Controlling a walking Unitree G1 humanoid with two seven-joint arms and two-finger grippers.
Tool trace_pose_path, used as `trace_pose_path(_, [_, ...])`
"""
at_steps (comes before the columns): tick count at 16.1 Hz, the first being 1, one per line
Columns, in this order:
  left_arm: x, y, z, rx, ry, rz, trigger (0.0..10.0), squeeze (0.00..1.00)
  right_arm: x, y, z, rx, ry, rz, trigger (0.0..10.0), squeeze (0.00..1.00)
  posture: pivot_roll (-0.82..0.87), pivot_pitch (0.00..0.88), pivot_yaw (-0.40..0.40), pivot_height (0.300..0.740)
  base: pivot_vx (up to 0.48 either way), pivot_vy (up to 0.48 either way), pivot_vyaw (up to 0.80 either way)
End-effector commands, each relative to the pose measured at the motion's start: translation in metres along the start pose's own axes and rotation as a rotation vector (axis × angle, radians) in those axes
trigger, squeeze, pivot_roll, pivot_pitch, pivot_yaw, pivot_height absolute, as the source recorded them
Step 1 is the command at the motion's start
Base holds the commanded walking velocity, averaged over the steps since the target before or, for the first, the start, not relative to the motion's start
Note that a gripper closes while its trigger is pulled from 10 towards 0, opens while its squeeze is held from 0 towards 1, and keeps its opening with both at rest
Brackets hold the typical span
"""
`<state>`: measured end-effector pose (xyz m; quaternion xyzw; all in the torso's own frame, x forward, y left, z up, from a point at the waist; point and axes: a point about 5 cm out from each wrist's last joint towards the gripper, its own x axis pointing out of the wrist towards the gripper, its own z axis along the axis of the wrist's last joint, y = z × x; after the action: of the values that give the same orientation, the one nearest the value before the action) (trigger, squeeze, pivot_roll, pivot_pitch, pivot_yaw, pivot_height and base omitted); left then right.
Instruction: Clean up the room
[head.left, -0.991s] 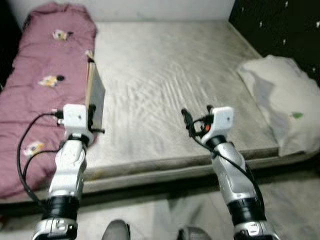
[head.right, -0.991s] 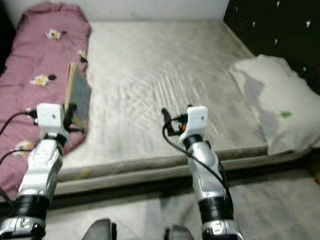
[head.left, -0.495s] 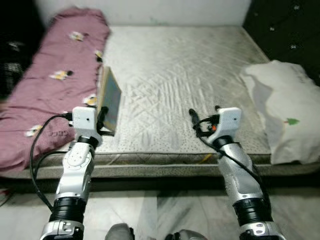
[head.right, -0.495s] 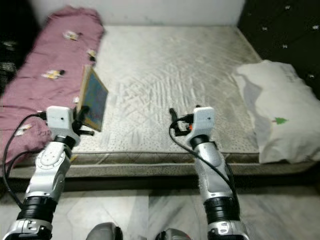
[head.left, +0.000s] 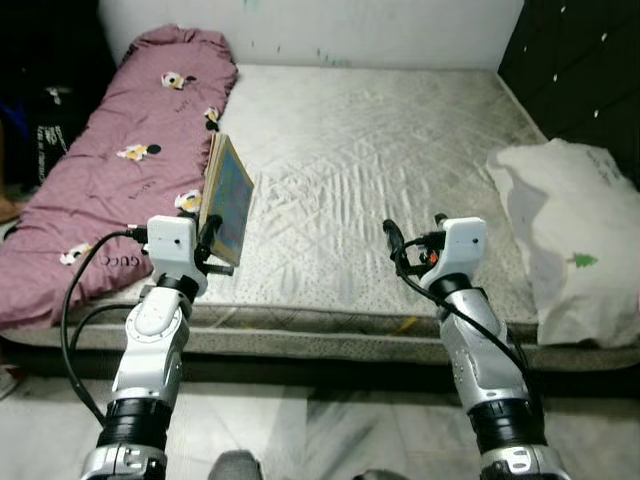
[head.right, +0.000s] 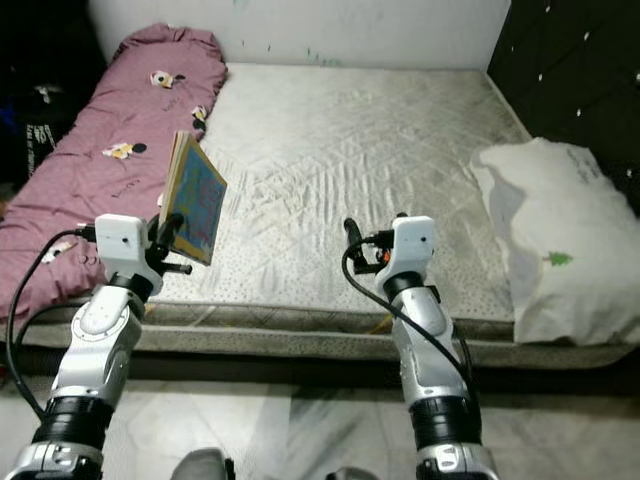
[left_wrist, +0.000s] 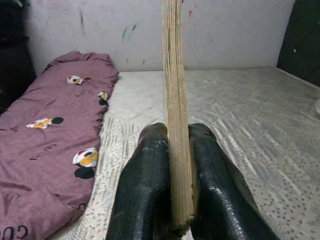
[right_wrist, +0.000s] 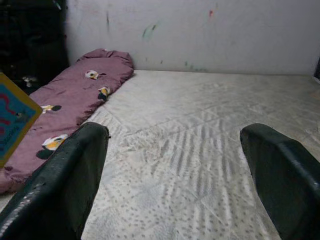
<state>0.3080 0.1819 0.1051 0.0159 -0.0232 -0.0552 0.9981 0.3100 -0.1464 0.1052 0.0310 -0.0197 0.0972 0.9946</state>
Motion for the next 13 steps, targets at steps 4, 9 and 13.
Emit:
trace_pose_path(4, [0.0024, 0.0032, 0.0143, 0.007, -0.068, -0.003, 10.0, 0.0, 0.0032, 0.0007, 0.0032, -0.006, -0.009, -0.001, 10.0, 0.0, 0.02, 0.037, -0.02, 0.74, 0.328, 0.0, 0.0])
trace_pose_path(9, [0.0022, 0.0029, 0.0144, 0.0, -0.069, -0.002, 10.0, 0.0, 0.0031, 0.0007, 0.0035, -0.01, -0.011, -0.005, 10.0, 0.0, 0.02, 0.037, -0.02, 0.74, 0.336, 0.0, 0.0])
trace_pose_path(13, [0.0016, 0.0034, 0.0118, 0.002, -0.055, 0.001, 10.0, 0.0, 0.0017, -0.0029, 0.0033, -0.016, -0.011, -0.019, 10.0, 0.0, 0.02, 0.042, -0.021, 0.74, 0.32, 0.0, 0.0])
